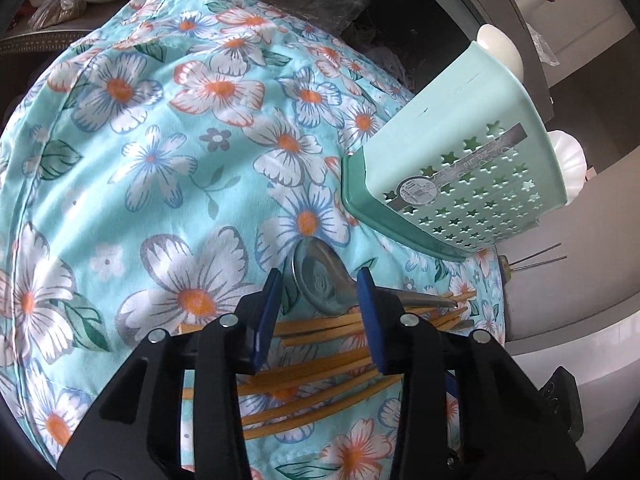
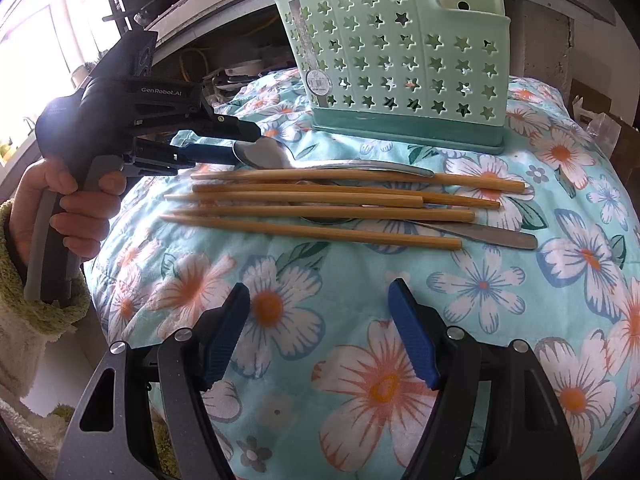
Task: Organize utensils
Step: 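Grasp the metal spoon beside the chopsticks with the left gripper, then lift the metal spoon with the left gripper while the right gripper grasps another metal spoon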
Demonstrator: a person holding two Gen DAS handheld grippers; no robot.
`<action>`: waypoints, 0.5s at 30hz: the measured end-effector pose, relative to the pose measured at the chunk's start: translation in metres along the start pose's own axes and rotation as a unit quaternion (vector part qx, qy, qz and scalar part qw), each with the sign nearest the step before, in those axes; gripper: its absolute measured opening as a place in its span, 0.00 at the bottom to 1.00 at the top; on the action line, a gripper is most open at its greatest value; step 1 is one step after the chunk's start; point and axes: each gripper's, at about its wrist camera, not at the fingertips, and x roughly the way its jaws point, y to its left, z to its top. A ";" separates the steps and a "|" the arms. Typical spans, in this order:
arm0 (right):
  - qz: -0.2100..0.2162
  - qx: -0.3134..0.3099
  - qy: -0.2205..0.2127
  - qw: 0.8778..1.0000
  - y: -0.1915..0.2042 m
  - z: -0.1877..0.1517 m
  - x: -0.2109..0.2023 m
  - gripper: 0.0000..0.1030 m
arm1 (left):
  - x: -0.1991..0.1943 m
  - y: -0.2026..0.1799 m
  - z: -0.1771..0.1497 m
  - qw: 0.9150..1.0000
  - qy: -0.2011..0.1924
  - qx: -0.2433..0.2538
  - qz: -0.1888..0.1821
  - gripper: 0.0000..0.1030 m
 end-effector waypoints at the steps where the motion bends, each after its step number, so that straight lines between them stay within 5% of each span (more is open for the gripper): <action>1: 0.000 0.000 0.000 1.000 0.000 0.000 0.000 0.68 | 0.002 0.000 0.001 1.000 0.003 -0.005 -0.002 0.29; 15: 0.006 0.008 -0.009 1.000 -0.002 -0.002 -0.001 0.68 | 0.007 0.022 0.006 0.998 -0.013 -0.065 -0.019 0.05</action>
